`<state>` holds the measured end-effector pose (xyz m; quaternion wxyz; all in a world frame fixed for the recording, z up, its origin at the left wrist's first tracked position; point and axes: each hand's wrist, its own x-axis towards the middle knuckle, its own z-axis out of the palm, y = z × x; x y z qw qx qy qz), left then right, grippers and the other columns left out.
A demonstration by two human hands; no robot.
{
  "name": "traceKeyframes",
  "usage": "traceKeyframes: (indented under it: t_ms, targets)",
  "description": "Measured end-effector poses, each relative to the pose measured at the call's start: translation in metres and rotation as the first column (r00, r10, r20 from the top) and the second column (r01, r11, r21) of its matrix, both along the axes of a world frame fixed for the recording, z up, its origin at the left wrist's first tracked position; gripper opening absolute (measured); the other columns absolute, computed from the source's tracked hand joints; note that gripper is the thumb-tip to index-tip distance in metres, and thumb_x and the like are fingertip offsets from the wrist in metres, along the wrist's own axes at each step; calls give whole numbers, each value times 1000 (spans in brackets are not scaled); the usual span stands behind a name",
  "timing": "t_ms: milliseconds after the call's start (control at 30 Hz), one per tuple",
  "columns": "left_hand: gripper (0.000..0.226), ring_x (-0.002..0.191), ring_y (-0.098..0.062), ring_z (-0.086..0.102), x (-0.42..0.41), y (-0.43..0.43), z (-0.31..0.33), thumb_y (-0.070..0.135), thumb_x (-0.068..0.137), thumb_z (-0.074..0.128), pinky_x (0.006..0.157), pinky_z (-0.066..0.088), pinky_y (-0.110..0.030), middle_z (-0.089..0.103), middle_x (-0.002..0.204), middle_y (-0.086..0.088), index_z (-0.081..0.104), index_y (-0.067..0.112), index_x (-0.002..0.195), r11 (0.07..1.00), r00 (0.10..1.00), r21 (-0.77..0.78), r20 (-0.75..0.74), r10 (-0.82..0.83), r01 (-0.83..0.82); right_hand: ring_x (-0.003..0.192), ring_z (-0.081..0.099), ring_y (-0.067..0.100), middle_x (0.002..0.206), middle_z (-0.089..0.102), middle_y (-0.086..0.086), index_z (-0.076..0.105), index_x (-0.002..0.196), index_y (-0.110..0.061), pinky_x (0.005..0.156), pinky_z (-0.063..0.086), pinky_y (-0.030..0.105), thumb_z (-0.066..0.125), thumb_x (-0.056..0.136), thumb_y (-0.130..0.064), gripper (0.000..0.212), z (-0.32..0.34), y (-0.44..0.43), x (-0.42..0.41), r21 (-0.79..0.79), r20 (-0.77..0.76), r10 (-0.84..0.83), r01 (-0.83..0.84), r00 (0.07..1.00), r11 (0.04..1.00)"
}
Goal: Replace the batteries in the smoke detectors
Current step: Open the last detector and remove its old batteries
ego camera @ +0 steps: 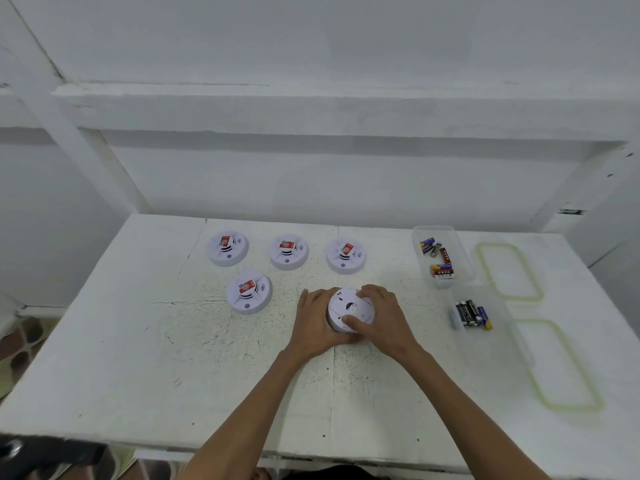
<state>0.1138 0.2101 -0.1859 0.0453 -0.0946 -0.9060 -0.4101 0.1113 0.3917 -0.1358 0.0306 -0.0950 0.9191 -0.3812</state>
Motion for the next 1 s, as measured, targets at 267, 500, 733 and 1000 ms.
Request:
traceKeyframes:
  t_ms: [267,500,733,1000]
  targets:
    - [88,122,1,51,4,-1,6,71,58,81,120,24,-44,62,127,20,56,35,135,1000,999,7,-35,-13,13,122,44,18,135,53,-4,55,129,-19,99,38,27,60,68,-67,77,-6,3,3,-42,-26,15,-16,1000,999]
    - [86,116,1,52,3,-4,5,73,58,81,111,35,-46,61,123,21,58,34,131,1000,999,-17,-39,-21,21,113,43,13,120,48,-18,49,123,-28,86,34,11,66,63,-58,69,-2,-3,3,-160,9,-27,28,1000,987]
    - [130,110,-11,48,1,-4,13,79,62,78,102,39,-39,56,128,11,19,19,161,996,999,-79,-5,-32,31,103,47,8,110,55,-11,53,120,-32,80,45,24,81,76,-40,53,2,8,3,-145,13,-113,114,993,983]
    - [120,145,-16,31,2,-3,14,68,59,80,121,21,-51,29,161,7,24,25,156,995,995,-59,67,-76,80,74,62,-2,87,65,-9,51,111,-25,59,45,8,66,93,-20,24,19,20,7,-395,-36,-433,385,901,834]
